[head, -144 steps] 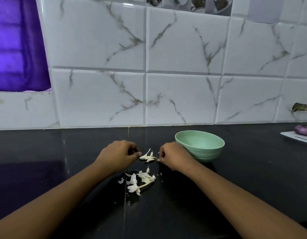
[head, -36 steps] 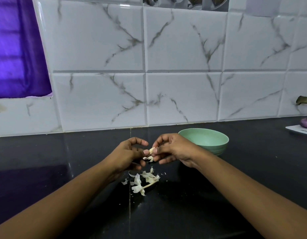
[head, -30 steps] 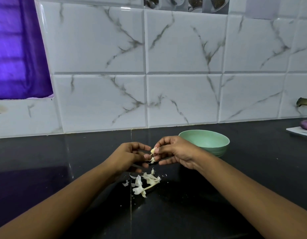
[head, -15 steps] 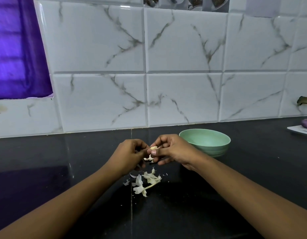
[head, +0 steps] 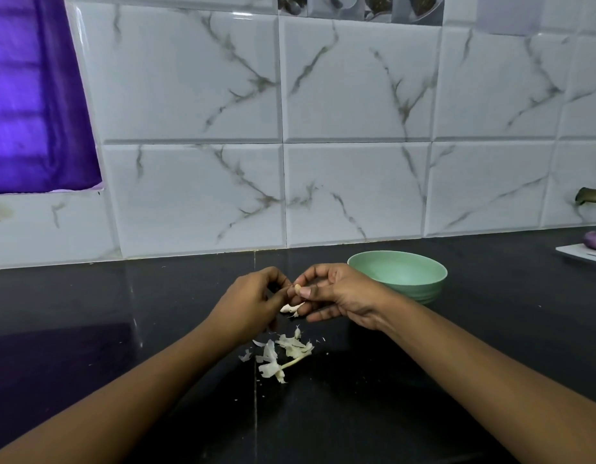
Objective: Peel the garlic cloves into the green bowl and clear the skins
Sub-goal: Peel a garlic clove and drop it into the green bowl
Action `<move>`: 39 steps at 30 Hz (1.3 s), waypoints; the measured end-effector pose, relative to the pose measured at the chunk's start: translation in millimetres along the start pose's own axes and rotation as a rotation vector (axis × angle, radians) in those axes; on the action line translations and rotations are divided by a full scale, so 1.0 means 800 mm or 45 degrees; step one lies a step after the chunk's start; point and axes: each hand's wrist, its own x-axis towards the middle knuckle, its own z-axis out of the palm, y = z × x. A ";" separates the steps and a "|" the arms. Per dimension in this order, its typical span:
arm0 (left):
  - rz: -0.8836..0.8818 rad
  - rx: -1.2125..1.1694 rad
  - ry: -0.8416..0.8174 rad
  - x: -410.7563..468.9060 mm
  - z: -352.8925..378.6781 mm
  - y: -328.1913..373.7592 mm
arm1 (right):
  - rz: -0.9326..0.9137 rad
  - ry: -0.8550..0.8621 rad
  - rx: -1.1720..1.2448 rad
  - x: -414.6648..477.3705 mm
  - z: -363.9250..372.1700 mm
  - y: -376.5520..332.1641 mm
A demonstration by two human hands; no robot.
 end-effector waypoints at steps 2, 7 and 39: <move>0.017 0.001 -0.003 0.000 -0.001 0.001 | -0.006 0.003 0.009 0.000 0.000 -0.001; -0.014 0.055 -0.075 0.001 -0.012 0.002 | 0.004 0.024 0.005 -0.001 -0.002 -0.003; -0.091 0.248 -0.334 0.002 -0.034 -0.004 | -0.015 0.052 -1.264 -0.001 -0.016 -0.004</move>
